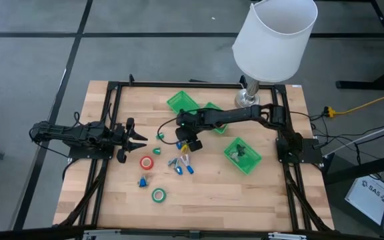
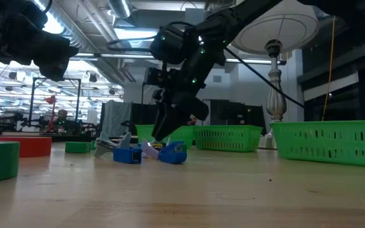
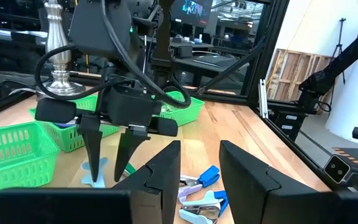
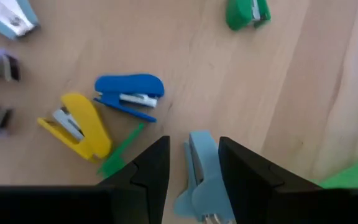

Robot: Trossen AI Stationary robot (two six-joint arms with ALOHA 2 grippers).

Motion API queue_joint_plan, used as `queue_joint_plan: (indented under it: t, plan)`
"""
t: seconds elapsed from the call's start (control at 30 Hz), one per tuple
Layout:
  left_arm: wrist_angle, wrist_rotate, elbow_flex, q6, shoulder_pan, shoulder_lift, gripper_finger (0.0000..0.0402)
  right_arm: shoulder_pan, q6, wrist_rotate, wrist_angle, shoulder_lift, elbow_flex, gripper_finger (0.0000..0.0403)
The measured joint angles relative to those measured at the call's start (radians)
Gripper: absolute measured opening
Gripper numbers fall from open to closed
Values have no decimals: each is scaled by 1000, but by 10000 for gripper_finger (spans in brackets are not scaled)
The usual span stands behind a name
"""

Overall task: Pick and place Stapler, Stapler remover, tape
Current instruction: Put the top light blue staple remover into the bottom basket

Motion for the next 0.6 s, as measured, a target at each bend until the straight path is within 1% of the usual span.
queue_joint_plan:
  t: [0.07, 0.17, 0.37, 0.43, 0.53, 0.6]
  plan:
    - [0, 0, 0, 0, 0, 0, 107, -3, 2, 20, -26, 0, 0, 141]
    - [0, 0, 0, 0, 0, 0, 107, -7, 1, 20, -83, 0, 0, 141]
    - [0, 0, 0, 0, 0, 0, 107, -5, -2, 19, -118, 0, 0, 141]
    - [0, 0, 0, 0, 0, 0, 107, -6, -7, 19, -156, -2, 5, 141]
    - [0, 0, 0, 0, 0, 0, 107, -8, -75, 19, -278, -2, 53, 141]
    - [0, 0, 0, 0, 0, 0, 107, -11, -121, 19, -320, -3, 92, 141]
